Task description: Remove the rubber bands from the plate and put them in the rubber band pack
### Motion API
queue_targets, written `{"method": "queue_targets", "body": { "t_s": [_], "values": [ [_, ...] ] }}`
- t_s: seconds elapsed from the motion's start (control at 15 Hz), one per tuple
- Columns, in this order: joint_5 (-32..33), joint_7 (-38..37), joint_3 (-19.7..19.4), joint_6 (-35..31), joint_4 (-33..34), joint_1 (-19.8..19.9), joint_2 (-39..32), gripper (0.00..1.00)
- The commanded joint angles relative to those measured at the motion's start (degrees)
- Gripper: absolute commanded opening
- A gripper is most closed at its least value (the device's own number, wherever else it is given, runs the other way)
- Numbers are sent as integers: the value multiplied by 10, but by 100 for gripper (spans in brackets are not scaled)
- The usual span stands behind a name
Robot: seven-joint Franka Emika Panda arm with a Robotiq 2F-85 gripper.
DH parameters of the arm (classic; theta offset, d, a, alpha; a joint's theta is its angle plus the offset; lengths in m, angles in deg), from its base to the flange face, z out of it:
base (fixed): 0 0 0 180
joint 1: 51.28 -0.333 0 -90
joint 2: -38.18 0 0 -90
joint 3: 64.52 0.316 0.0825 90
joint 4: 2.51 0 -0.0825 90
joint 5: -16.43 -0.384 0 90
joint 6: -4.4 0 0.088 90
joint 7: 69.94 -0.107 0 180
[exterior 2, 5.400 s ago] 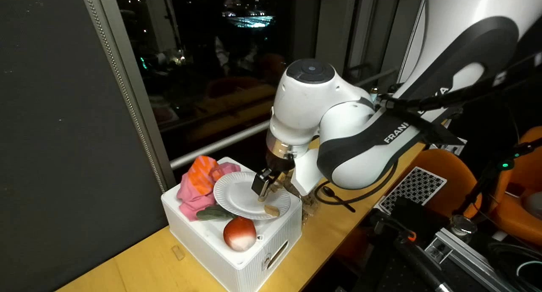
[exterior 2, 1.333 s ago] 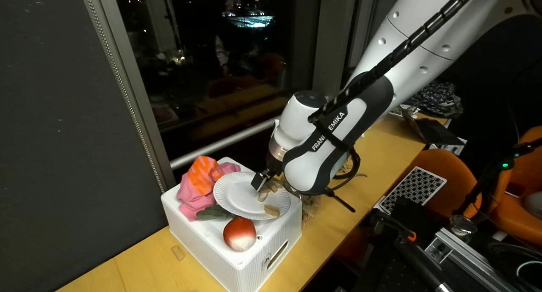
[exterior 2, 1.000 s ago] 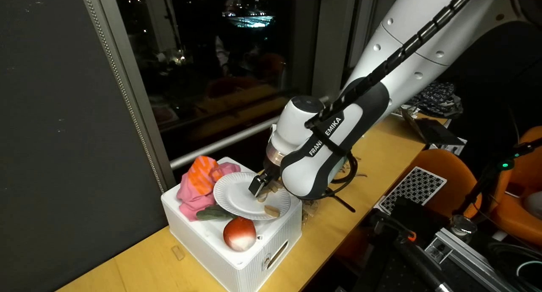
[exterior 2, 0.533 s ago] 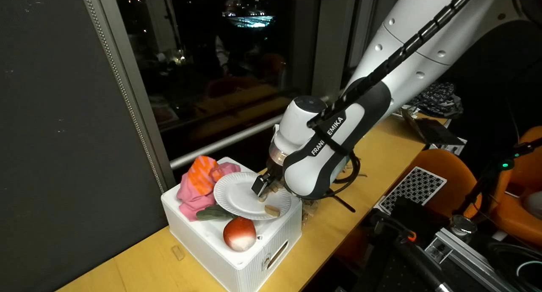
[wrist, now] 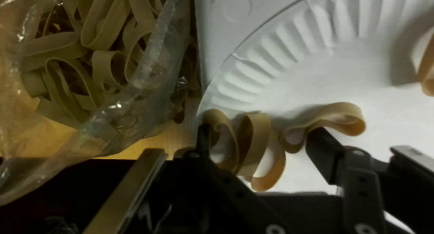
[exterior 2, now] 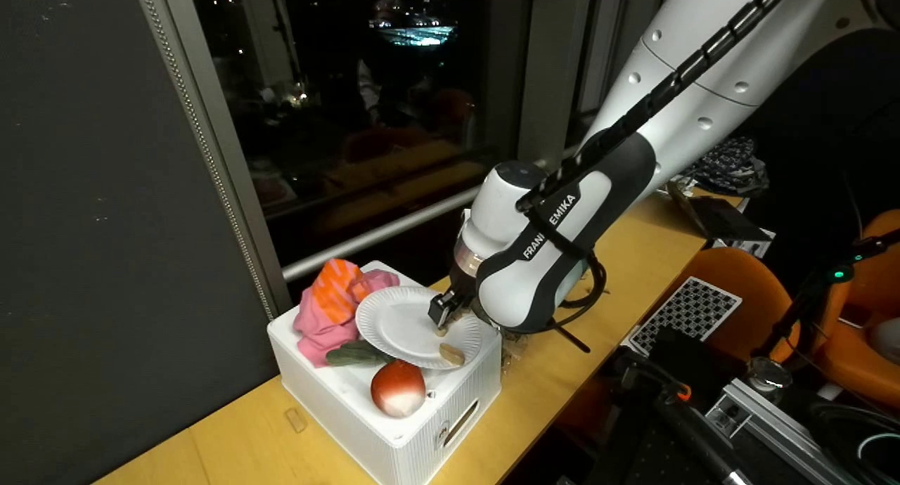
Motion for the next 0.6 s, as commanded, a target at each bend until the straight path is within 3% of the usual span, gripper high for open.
{"method": "queue_targets", "body": {
  "t_s": [0.0,0.33,0.53],
  "values": [
    [-22,1,2,-19,-23,3,15,42],
    [-30,-3,-2,-28,-38,0,36,5],
    [-35,-13,-7,-20,-49,-6,53,0]
  ]
}}
